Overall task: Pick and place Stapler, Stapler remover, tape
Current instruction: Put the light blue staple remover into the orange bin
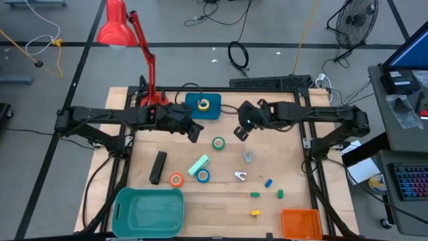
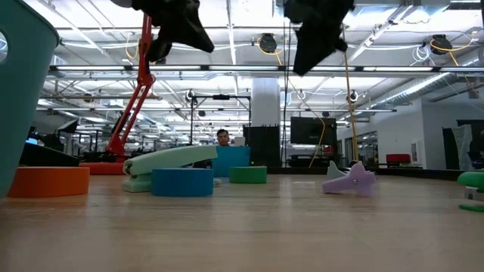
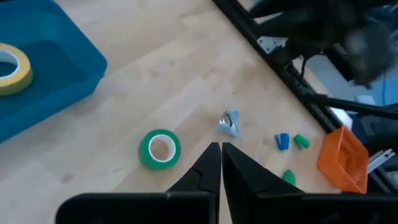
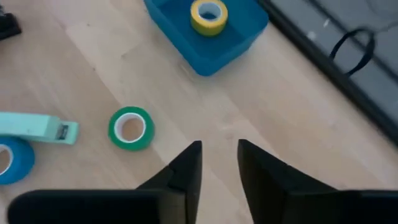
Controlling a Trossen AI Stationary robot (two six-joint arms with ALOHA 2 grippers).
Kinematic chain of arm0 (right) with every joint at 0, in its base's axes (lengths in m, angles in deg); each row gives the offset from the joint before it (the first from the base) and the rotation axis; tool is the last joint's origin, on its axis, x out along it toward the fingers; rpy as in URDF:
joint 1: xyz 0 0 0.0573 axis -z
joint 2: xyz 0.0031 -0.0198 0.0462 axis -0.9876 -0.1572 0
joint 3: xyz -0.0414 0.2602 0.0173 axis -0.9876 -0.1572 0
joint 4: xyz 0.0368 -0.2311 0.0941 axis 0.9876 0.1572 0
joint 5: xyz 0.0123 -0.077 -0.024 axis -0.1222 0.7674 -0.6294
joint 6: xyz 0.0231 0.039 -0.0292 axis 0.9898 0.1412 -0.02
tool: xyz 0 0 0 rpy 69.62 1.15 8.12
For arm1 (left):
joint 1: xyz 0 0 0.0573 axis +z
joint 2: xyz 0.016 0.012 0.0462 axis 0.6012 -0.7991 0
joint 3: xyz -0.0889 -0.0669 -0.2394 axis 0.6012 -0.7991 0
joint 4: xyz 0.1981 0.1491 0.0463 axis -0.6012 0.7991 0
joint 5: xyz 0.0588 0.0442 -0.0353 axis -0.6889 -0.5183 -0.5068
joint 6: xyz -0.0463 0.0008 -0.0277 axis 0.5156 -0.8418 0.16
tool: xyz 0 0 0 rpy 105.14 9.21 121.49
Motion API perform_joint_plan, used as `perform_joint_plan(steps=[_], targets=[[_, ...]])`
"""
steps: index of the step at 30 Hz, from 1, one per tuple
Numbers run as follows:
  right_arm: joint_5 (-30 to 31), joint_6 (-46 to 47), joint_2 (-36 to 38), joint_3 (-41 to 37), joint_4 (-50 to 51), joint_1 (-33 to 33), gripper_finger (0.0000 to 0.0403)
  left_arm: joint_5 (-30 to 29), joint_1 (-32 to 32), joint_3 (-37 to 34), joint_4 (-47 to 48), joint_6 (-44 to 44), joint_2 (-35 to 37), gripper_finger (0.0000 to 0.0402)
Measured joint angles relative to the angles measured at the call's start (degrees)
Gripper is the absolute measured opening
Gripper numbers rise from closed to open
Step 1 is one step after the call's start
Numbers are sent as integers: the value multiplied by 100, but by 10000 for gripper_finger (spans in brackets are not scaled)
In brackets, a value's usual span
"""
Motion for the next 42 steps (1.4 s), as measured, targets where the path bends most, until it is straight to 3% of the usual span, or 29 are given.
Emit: perform_joint_plan(steps=[6, 12, 24, 28, 35, 42], targets=[[-1014, 106, 0, -889, -883, 599, 128, 415, 343, 1, -38, -201, -53, 4], [-1386, 453, 0, -1667, -1439, 662, 132, 550, 462, 9, 7, -395, -56, 16], [-2931, 1147, 126, -1833, -1510, 121, 130, 753, 460, 9, 66, -586, -69, 21], [-2884, 1646, 275, -1833, -1127, -157, 130, 751, 419, 9, 68, -733, -69, 21], [-2052, 2401, 404, -1831, -339, -561, 130, 617, 294, 9, 66, -851, -69, 21], [-1916, 2862, 349, -1831, -357, -594, 130, 598, 248, 9, 66, -1039, -69, 21]])
